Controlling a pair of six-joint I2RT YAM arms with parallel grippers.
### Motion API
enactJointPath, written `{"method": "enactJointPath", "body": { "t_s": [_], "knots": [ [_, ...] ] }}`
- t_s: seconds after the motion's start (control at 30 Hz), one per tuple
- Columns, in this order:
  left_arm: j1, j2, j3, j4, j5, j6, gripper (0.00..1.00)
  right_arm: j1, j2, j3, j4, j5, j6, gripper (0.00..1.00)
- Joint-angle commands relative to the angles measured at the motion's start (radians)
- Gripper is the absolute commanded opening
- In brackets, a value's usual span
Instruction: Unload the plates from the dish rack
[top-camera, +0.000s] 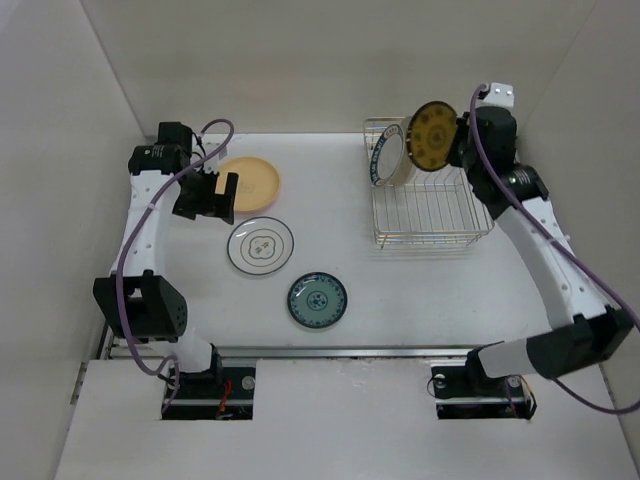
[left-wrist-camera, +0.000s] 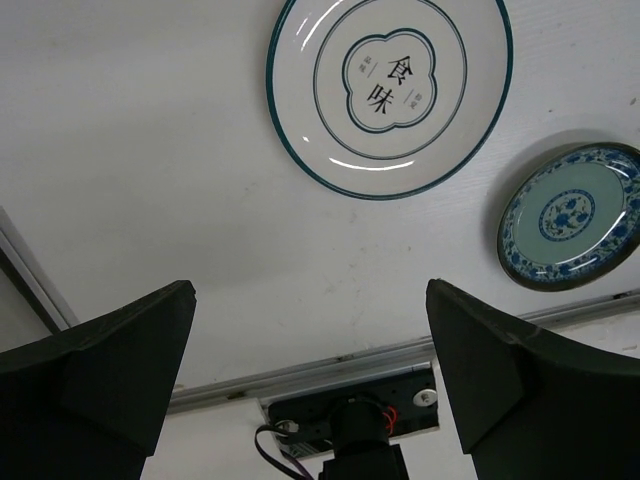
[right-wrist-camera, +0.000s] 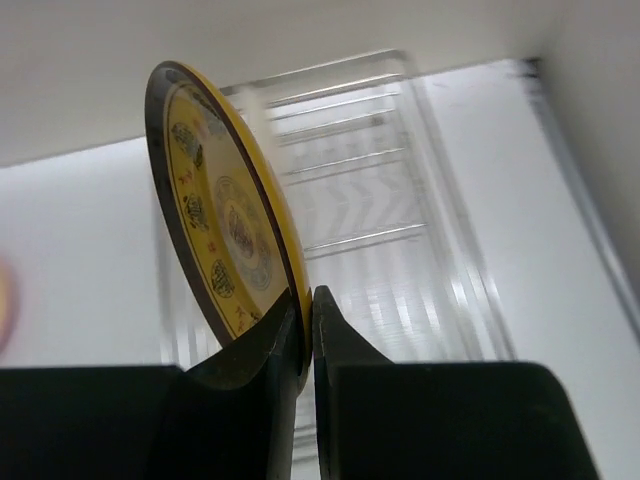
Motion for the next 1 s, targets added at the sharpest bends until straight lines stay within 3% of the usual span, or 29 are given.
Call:
{"method": "enactJointPath", "body": {
  "t_s": [0.0, 0.13, 0.2, 0.33, 0.5, 0.87, 0.93, 0.97],
  "knots": [
    [-0.001, -0.071, -0.022, -0.035, 0.018, 0.020, 1.00, 0.097, -0.125, -0.101, 0.086, -0.303, -0.040, 0.00],
    [-0.001, -0.098, -0.065, -0.035, 0.009, 0.020, 1.00, 0.251, -0.160, -0.207, 0.086, -0.520, -0.049, 0.00],
    [-0.001, -0.111, -0.076, -0.035, 0.000, 0.020, 1.00, 0.318, -0.142, -0.245, 0.095, -0.730, -0.083, 0.00],
    [-0.001, -0.163, -0.112, -0.045, -0.009, 0.020, 1.00, 0.425, -0.061, -0.336, 0.095, -0.889, -0.103, 0.00],
    [-0.001, -0.208, -0.175, -0.036, -0.009, 0.020, 1.00, 0.482, 0.083, -0.370, 0.084, -0.972, -0.121, 0.00],
    [-0.001, -0.246, -0.206, -0.027, -0.019, 0.020, 1.00, 0.482, 0.320, -0.388, 0.104, -1.061, -0.161, 0.00],
    [-0.001, -0.246, -0.206, -0.027, -0.019, 0.020, 1.00, 0.482, 0.361, -0.378, 0.114, -1.027, -0.161, 0.02],
    [-0.001, -0.246, -0.206, -0.027, -0.019, 0.020, 1.00, 0.482, 0.374, -0.378, 0.114, -1.027, -0.161, 0.09]
  ]
}}
